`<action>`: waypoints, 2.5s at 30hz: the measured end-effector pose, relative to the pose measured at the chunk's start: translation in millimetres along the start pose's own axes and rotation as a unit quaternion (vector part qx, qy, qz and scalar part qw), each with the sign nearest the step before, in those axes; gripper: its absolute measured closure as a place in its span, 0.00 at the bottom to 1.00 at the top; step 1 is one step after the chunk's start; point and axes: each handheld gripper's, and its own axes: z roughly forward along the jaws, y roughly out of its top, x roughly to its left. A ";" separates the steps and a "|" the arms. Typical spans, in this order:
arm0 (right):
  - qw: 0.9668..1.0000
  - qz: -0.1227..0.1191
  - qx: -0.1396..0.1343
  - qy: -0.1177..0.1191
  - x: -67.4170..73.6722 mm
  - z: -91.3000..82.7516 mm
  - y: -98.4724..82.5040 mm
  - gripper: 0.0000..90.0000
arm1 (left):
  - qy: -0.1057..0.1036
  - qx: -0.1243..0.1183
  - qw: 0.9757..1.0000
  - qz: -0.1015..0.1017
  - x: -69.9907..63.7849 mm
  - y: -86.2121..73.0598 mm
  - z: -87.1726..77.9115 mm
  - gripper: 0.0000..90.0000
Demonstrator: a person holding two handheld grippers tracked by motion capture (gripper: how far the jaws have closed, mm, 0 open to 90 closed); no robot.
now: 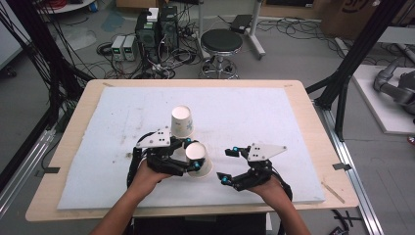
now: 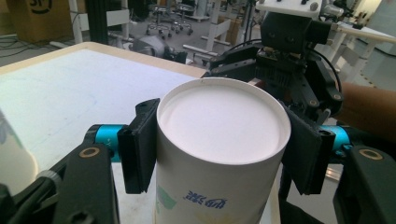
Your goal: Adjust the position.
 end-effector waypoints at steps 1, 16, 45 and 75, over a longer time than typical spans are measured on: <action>1.000 -0.002 0.000 0.003 0.0 2.3 0.4 0.19 | -0.001 0.000 1.000 0.000 0.0 0.0 0.9 0.39; 0.999 -0.012 0.012 0.038 3.4 26.4 5.7 0.19 | -0.026 -0.002 1.000 -0.005 -2.8 -0.1 9.5 0.40; 0.994 -0.046 0.061 0.084 6.4 34.7 14.2 0.41 | 0.003 0.018 1.000 0.005 -17.7 0.5 12.9 0.16; 0.958 -0.149 0.239 0.047 11.2 41.1 44.2 0.39 | -0.012 0.157 0.987 0.040 -12.6 9.2 19.0 0.19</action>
